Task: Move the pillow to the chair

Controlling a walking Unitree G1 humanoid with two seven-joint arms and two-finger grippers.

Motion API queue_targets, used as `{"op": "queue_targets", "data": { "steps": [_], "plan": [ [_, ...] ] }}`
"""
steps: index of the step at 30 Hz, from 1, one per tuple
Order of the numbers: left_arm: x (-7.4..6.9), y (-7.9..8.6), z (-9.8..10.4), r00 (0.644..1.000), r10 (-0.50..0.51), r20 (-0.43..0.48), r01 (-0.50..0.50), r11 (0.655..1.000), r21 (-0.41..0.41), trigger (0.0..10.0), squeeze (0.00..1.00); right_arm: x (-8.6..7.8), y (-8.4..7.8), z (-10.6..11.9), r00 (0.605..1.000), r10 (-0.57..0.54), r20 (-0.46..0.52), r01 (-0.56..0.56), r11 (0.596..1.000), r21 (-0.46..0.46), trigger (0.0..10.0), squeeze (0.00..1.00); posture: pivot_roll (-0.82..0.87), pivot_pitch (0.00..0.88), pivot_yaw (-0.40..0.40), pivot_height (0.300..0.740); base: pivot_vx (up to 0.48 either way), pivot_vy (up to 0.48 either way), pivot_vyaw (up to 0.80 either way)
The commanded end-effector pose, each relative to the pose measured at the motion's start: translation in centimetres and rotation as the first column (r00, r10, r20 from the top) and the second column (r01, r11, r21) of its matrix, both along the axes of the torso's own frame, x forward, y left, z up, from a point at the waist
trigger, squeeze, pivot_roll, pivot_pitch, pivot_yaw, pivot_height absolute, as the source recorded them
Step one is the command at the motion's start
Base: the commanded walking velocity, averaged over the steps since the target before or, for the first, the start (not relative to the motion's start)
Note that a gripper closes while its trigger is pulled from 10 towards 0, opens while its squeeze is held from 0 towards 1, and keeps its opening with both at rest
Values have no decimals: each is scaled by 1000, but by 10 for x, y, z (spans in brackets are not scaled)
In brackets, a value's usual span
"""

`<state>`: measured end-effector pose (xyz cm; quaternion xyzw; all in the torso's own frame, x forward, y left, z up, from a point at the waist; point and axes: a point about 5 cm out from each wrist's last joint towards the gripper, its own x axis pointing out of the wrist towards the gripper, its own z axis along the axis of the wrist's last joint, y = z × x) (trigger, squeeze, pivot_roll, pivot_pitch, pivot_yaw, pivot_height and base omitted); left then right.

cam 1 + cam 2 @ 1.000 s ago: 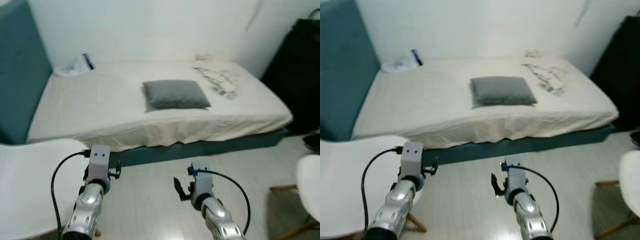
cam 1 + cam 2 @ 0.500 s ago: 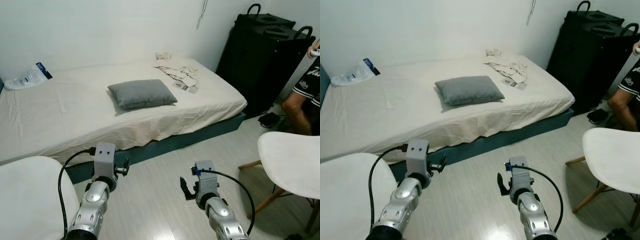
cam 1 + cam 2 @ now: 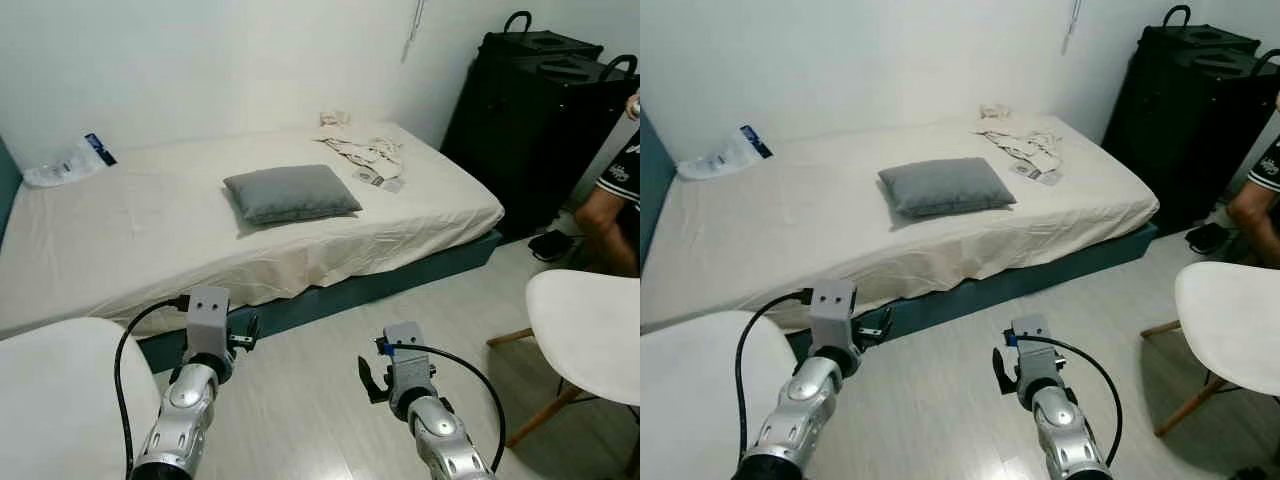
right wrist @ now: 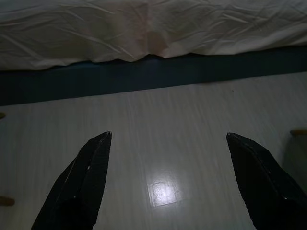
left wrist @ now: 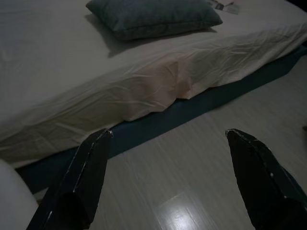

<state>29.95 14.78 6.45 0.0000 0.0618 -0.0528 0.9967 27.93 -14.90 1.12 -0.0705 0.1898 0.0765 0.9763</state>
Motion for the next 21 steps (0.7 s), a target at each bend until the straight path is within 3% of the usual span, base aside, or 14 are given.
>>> {"op": "queue_targets", "data": {
  "steps": [1, 21],
  "plan": [
    [0, -1, 2, 1000, -8, 15, 8, 1000, -6, 10000, 0, -1, -1, -1, 1000, -2, 4, 2, 1000, -4, 10000, 0, -17, 79, -36, 740, 405, 0, 0],
    [1, -2, 4, 1000, -16, 24, 16, 1000, -8, 10000, 0, -1, -1, -1, 1000, 12, 8, -11, 1000, -4, 10000, 0, -15, 76, -34, 740, 408, 0, 0]
  ]
}}
